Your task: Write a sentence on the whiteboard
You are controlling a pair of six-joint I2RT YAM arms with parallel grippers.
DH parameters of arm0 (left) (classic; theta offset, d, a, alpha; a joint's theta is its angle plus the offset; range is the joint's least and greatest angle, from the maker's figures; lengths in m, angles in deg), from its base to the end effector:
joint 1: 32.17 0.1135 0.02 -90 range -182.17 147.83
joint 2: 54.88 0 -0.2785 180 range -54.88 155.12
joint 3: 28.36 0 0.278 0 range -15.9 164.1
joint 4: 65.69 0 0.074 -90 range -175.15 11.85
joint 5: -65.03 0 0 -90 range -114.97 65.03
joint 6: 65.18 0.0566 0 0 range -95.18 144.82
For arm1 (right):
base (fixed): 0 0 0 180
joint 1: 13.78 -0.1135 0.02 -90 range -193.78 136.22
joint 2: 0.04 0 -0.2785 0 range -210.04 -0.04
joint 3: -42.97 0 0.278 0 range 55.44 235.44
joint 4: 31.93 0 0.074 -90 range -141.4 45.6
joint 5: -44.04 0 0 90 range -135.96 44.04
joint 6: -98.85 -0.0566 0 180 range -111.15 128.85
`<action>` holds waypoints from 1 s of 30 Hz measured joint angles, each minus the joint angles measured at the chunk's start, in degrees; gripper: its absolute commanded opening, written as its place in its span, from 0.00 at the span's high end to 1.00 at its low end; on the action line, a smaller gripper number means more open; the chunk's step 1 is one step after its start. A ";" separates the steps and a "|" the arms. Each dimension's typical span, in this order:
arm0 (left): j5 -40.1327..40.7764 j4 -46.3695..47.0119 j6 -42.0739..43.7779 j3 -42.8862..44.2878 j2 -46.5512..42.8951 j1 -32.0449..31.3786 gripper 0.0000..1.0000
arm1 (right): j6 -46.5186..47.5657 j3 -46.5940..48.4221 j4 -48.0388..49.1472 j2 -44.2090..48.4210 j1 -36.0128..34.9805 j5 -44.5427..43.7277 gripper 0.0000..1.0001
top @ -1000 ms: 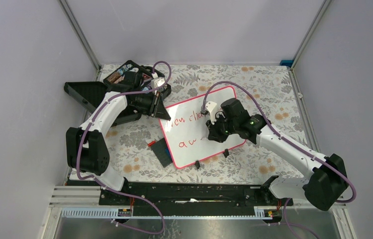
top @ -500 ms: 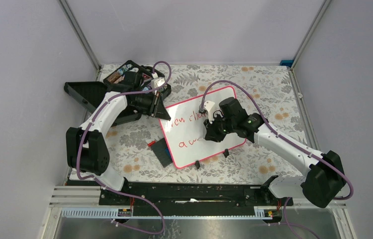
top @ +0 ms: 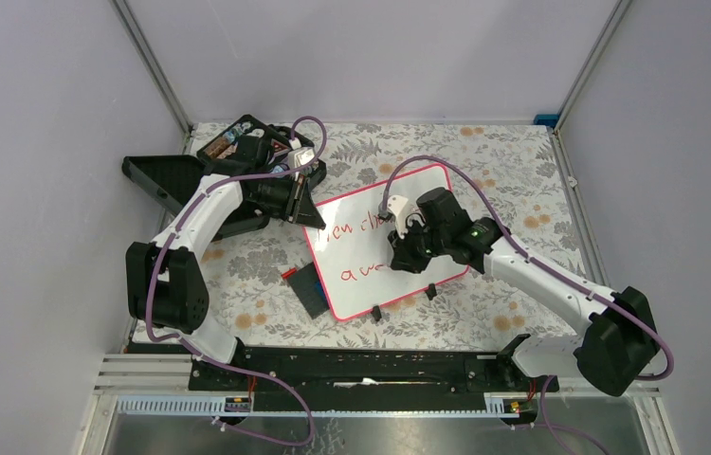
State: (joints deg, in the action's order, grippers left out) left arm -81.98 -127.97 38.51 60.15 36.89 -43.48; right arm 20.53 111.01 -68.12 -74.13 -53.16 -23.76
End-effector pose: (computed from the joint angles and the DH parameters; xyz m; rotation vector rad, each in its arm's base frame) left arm 0.3335 -0.1151 0.2806 0.7973 2.2878 -1.2956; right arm 0.2289 0.2156 0.2671 -1.1876 2.0165 0.6912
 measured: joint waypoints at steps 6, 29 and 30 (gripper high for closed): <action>-0.02 0.02 0.00 0.00 0.04 0.00 1.00 | 0.79 -1.22 -0.46 0.79 0.00 -0.15 1.00; -0.15 0.13 -0.02 0.09 0.22 0.00 1.00 | 0.44 -0.46 -2.16 1.66 2.80 -0.24 1.00; -0.15 0.13 -0.02 0.09 0.22 0.00 1.00 | 0.44 -0.46 -2.16 1.64 2.80 -0.22 1.00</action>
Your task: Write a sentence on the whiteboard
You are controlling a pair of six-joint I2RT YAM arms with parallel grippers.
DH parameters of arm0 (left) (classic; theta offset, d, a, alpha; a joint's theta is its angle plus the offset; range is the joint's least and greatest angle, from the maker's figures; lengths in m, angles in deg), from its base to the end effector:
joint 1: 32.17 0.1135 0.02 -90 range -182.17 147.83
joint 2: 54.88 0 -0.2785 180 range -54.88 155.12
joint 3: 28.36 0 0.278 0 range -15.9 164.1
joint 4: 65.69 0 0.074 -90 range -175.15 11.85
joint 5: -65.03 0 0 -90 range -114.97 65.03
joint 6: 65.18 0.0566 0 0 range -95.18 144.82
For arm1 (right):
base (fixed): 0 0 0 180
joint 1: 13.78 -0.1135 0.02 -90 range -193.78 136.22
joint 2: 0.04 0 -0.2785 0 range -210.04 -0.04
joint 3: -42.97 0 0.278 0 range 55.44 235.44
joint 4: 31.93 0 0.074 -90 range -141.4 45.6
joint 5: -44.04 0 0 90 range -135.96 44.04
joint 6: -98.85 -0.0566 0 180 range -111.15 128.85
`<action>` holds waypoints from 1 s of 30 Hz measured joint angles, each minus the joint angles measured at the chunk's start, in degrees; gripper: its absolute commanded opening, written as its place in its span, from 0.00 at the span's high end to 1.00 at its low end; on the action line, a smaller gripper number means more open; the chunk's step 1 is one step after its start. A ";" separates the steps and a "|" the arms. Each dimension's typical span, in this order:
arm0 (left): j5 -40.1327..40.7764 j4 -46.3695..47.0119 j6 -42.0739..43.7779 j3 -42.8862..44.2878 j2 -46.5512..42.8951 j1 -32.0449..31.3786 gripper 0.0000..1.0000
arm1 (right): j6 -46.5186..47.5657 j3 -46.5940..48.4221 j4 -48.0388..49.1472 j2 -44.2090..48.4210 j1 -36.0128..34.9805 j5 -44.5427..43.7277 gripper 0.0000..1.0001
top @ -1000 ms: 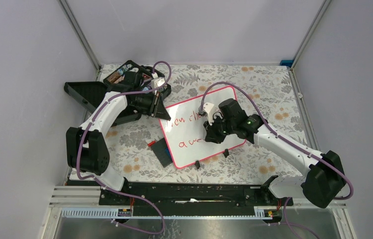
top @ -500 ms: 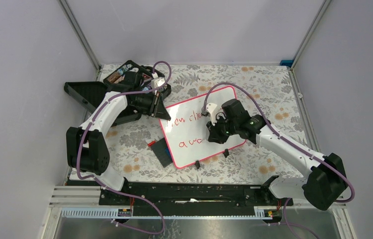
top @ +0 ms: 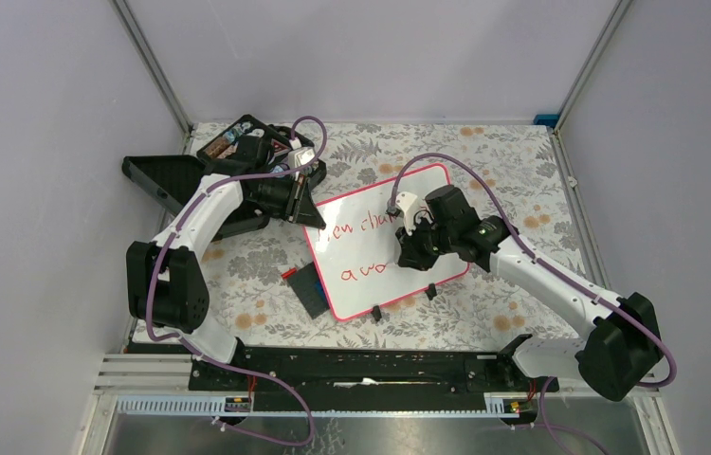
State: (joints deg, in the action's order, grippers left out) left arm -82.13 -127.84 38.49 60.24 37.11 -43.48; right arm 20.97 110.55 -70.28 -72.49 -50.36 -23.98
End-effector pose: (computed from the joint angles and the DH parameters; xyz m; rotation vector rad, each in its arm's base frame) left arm 0.3344 -0.1154 0.2801 0.7973 2.2864 -1.2990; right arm 0.2325 0.1989 0.2688 -1.1443 2.0515 0.6587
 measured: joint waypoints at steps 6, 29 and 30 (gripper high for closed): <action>0.00 0.00 0.00 0.00 0.00 0.00 1.00 | 0.70 0.00 -0.07 -0.33 0.17 0.70 1.00; -0.02 0.02 -0.02 0.02 0.02 -0.15 1.00 | 3.63 -0.09 -4.13 2.99 0.66 2.03 1.00; -0.02 0.02 -0.02 0.02 0.02 -0.15 1.00 | 3.58 -0.07 -3.98 2.99 0.81 1.64 1.00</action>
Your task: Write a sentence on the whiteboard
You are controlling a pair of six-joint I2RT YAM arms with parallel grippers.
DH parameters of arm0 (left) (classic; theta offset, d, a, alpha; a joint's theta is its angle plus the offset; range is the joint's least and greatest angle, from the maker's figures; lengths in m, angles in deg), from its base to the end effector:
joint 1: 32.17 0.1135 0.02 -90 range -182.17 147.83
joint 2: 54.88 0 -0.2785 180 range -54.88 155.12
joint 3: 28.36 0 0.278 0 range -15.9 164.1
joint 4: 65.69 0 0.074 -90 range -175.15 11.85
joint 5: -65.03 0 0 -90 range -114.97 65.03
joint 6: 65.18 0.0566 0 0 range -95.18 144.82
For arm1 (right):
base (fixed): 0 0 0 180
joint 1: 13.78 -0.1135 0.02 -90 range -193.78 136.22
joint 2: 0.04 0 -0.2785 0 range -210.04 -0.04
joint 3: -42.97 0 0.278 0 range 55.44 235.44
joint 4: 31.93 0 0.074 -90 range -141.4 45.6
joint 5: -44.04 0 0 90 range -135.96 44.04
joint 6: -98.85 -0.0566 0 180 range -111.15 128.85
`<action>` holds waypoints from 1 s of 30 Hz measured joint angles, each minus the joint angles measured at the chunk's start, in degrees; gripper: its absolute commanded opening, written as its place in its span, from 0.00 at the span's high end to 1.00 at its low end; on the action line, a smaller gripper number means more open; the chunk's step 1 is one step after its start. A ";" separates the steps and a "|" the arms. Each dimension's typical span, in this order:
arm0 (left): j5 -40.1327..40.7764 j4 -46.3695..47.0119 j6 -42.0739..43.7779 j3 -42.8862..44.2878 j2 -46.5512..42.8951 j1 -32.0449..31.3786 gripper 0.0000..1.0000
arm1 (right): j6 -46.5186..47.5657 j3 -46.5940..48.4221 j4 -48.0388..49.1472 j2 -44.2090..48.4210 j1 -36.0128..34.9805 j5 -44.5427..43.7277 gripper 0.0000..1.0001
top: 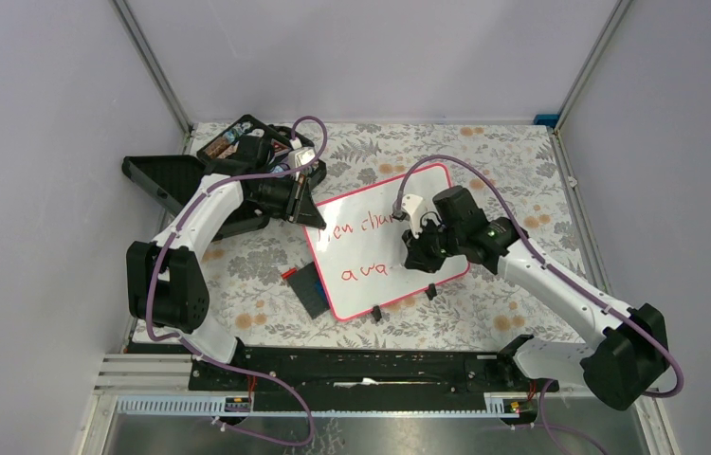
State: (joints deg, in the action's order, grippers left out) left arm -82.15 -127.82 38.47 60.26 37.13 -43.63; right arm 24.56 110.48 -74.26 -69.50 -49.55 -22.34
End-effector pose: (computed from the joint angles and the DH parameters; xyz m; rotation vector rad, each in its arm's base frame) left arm 0.3342 -0.1163 0.2801 0.8004 2.2858 -1.3005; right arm 0.2222 0.1880 0.2770 -1.2050 2.0232 0.6552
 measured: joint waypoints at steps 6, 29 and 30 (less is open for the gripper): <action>0.00 0.00 -0.02 0.02 0.00 -0.02 1.00 | -0.11 0.07 0.81 -0.33 0.57 -1.70 1.00; 0.00 0.04 -0.04 0.44 0.50 -0.11 1.00 | -0.46 1.25 1.42 -1.81 4.07 -1.38 1.00; 0.00 -0.02 -0.04 0.46 0.52 -0.11 1.00 | -0.46 1.25 1.40 -1.81 4.07 -1.25 1.00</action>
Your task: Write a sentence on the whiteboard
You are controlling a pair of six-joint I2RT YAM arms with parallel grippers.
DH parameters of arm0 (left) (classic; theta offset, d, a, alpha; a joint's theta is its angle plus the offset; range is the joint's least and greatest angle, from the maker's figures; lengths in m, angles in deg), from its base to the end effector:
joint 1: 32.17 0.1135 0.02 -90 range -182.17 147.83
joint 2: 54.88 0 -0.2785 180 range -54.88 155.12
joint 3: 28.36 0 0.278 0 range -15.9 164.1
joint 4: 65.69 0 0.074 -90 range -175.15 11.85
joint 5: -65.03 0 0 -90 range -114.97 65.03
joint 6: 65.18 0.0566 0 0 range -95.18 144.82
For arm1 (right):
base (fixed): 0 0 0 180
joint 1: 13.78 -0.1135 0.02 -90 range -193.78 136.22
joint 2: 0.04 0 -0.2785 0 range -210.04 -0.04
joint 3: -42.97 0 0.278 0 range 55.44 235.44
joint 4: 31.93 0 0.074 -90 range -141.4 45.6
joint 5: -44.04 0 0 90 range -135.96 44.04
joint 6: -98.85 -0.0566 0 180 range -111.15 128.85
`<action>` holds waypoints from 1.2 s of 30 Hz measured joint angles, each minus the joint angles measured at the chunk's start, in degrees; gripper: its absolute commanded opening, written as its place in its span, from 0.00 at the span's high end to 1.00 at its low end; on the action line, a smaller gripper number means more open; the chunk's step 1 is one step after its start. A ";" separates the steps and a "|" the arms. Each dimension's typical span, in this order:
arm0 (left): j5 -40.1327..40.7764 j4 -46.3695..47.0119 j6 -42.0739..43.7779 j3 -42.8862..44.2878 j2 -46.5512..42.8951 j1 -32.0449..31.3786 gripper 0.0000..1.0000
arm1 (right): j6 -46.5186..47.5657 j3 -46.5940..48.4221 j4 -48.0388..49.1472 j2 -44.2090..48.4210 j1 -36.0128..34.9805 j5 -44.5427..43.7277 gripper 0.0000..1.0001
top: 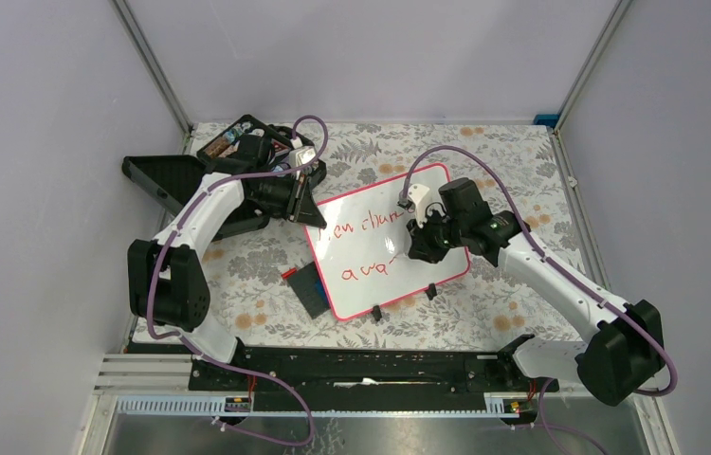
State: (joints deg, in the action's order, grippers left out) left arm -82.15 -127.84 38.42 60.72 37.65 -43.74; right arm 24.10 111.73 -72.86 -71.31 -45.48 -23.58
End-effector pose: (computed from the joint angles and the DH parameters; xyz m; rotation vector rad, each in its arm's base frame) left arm 0.3363 -0.1174 0.2797 0.8013 2.2874 -1.3024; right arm 0.2440 0.1760 0.2782 -1.1077 2.0537 0.5983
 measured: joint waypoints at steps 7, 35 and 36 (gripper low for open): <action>0.00 -0.15 -0.02 0.17 0.17 0.00 1.00 | 0.50 0.00 0.00 -0.20 0.33 1.40 1.00; -0.02 -0.15 -0.07 0.22 0.20 -0.11 1.00 | 4.17 1.11 -5.20 -0.13 -0.28 2.49 1.00; -0.02 -0.15 -0.07 0.22 0.20 -0.11 1.00 | 4.02 2.05 -5.14 -0.13 -0.28 2.73 1.00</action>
State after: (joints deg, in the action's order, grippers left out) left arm -82.18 -127.99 38.36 60.94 37.85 -43.85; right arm 28.12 113.79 -78.00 -71.44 -45.77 -20.85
